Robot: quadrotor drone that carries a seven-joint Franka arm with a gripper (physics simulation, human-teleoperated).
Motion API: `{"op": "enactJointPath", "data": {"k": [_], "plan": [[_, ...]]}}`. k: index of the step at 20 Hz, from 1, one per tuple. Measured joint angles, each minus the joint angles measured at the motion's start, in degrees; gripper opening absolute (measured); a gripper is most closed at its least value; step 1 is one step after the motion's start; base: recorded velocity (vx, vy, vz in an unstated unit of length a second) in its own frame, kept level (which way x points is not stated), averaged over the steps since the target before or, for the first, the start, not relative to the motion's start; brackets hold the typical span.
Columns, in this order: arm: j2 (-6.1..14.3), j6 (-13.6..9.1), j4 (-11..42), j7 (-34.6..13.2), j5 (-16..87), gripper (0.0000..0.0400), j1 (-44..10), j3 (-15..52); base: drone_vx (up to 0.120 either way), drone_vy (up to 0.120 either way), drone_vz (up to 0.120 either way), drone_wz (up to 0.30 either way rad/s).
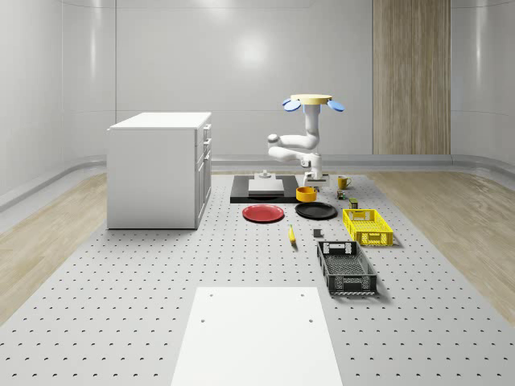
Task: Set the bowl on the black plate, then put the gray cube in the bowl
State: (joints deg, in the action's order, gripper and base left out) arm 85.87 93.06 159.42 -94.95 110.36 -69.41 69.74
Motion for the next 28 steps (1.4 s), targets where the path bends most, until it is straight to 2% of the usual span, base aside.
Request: {"op": "enactJointPath", "data": {"k": [4, 7, 17, 24, 28], "plan": [[-0.61, -0.65, 0.07, -2.88, 0.37, 0.0112, -2.27, -0.08, 0.0, 0.0, 0.0, 0.0], [-0.83, -0.93, 0.08, -6.87, 0.62, 0.0114, -4.61, -0.18, 0.0, 0.0, 0.0, 0.0], [-1.68, 1.5, -2.54, -6.91, 6.13, 0.0102, -7.77, -6.09, 0.0, 0.0, 0.0, 0.0], [-3.24, 1.25, -3.74, -10.07, 8.47, 0.0104, -10.78, -8.05, 0.0, 0.0, 0.0, 0.0], [-3.9, 1.66, -4.64, -10.12, 9.97, 0.0102, -11.67, -9.53, 0.0, 0.0, 0.0, 0.0]]}}
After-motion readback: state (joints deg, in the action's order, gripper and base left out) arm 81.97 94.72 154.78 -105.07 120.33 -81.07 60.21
